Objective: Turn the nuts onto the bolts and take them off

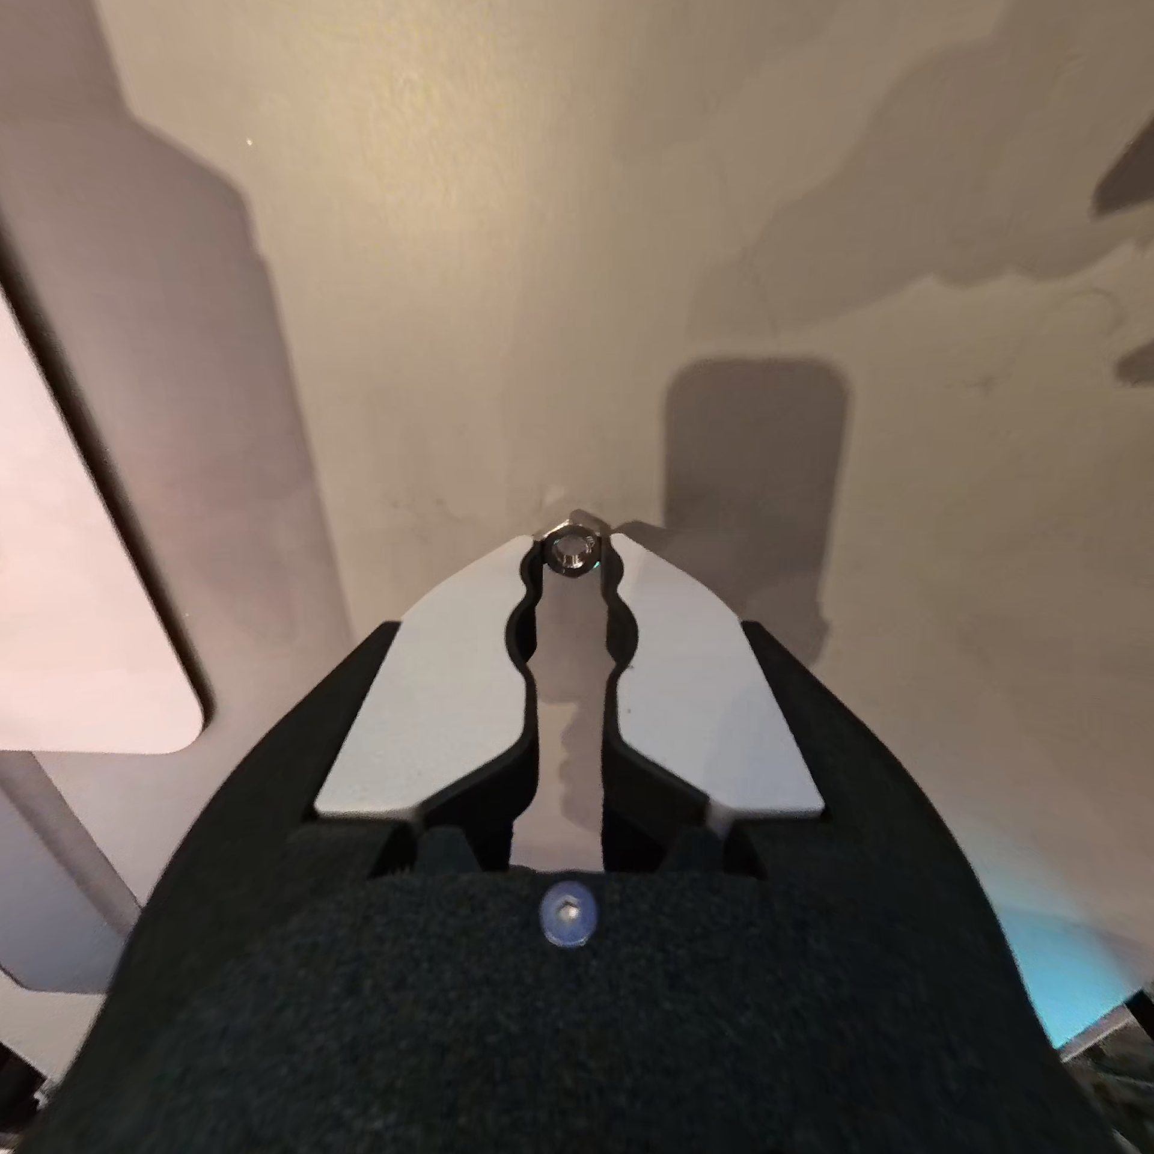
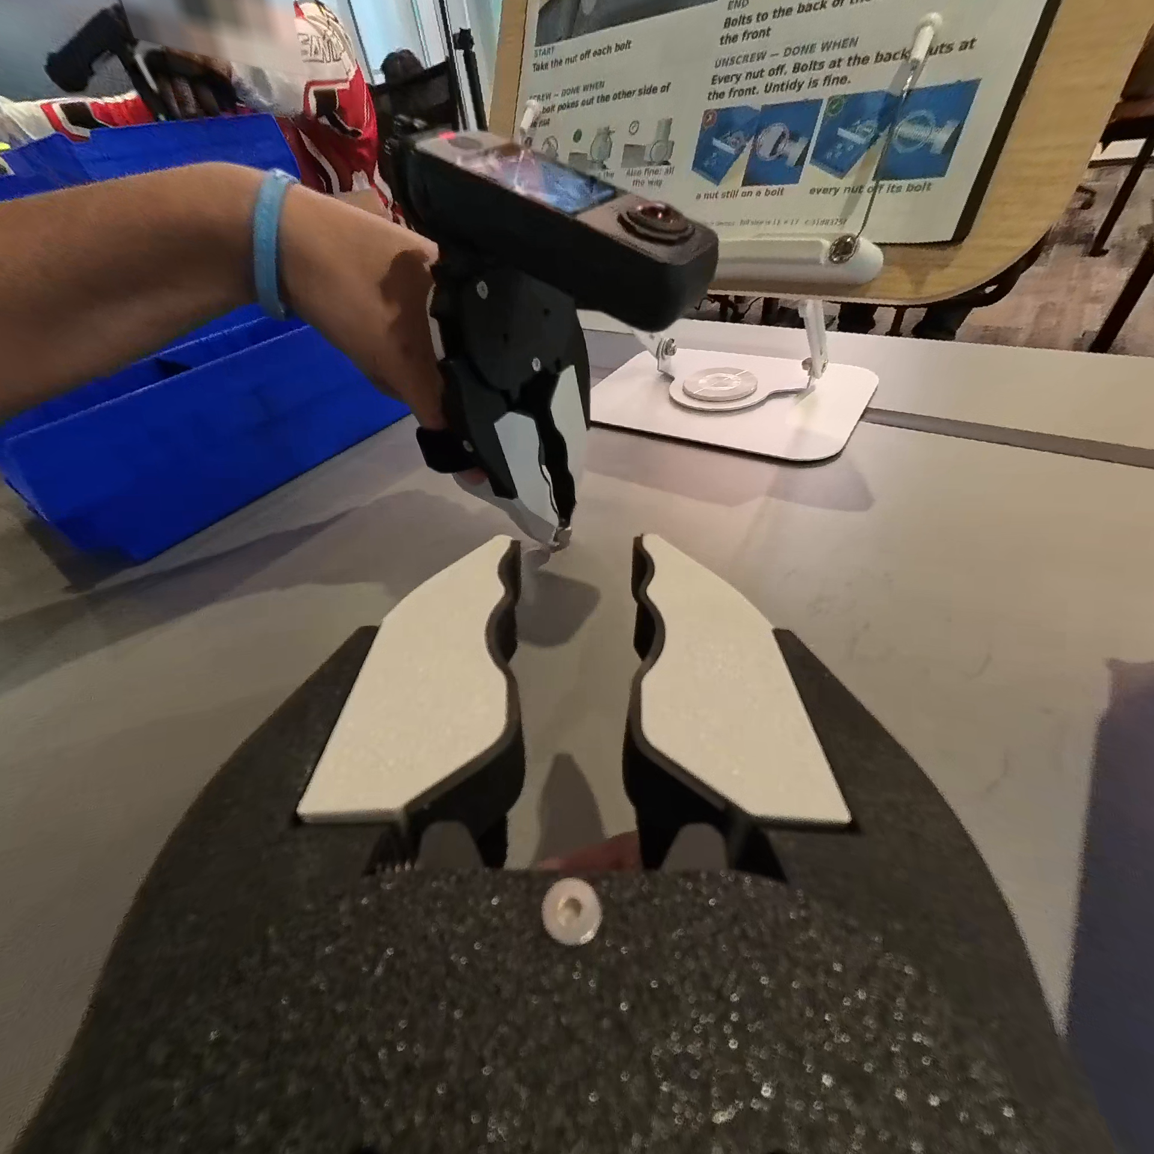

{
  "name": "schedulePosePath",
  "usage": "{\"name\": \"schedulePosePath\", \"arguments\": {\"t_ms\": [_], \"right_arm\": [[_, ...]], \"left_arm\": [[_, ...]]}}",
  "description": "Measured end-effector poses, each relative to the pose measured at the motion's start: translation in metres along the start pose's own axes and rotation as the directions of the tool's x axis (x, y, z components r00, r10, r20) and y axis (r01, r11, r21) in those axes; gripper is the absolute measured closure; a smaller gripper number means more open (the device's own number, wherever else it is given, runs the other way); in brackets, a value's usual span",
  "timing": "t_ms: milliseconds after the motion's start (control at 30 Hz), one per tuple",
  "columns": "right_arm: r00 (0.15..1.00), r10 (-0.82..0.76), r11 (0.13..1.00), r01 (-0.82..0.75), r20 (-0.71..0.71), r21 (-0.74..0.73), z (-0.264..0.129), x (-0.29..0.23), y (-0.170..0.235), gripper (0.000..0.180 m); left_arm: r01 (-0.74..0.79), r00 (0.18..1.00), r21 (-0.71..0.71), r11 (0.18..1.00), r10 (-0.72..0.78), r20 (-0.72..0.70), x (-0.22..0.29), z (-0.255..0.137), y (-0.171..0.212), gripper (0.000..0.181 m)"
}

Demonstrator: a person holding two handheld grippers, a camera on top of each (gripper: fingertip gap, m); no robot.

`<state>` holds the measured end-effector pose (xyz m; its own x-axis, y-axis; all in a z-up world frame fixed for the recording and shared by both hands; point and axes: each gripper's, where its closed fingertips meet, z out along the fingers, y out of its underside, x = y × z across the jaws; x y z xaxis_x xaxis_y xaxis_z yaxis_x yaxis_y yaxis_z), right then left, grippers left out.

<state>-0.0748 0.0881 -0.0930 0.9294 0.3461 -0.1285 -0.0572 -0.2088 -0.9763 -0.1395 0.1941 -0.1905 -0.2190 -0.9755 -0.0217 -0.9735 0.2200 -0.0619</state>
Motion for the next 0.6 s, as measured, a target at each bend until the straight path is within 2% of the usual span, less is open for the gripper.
{"name": "schedulePosePath", "arguments": {"t_ms": [233, 367, 433, 500, 600], "right_arm": [[1.000, 0.004, 1.000, -0.004, 0.020, -0.014, 0.001, -0.004, 0.002, 0.146], [1.000, -0.005, 1.000, 0.005, 0.024, -0.020, 0.001, -0.005, 0.003, 0.146], [1.000, 0.007, 1.000, -0.007, 0.031, -0.019, 0.001, -0.005, 0.003, 0.146], [0.999, 0.026, 0.999, -0.025, 0.043, -0.023, 0.001, -0.006, 0.004, 0.146], [0.998, 0.037, 0.999, -0.035, 0.053, -0.032, 0.002, -0.007, 0.005, 0.146]], "left_arm": [[0.028, 0.999, 0.037, 0.999, -0.026, -0.043, 0.006, 0.006, -0.007, 0.162], [0.087, 0.994, 0.072, 0.994, -0.082, -0.067, 0.011, -0.002, -0.004, 0.133], [0.119, 0.993, 0.155, 0.981, -0.116, -0.028, 0.012, -0.023, -0.002, 0.131], [0.171, 0.983, 0.303, 0.937, -0.182, 0.007, 0.018, -0.060, 0.006, 0.131], [0.260, 0.913, 0.548, 0.795, -0.388, 0.129, 0.019, -0.126, 0.046, 0.130]]}}
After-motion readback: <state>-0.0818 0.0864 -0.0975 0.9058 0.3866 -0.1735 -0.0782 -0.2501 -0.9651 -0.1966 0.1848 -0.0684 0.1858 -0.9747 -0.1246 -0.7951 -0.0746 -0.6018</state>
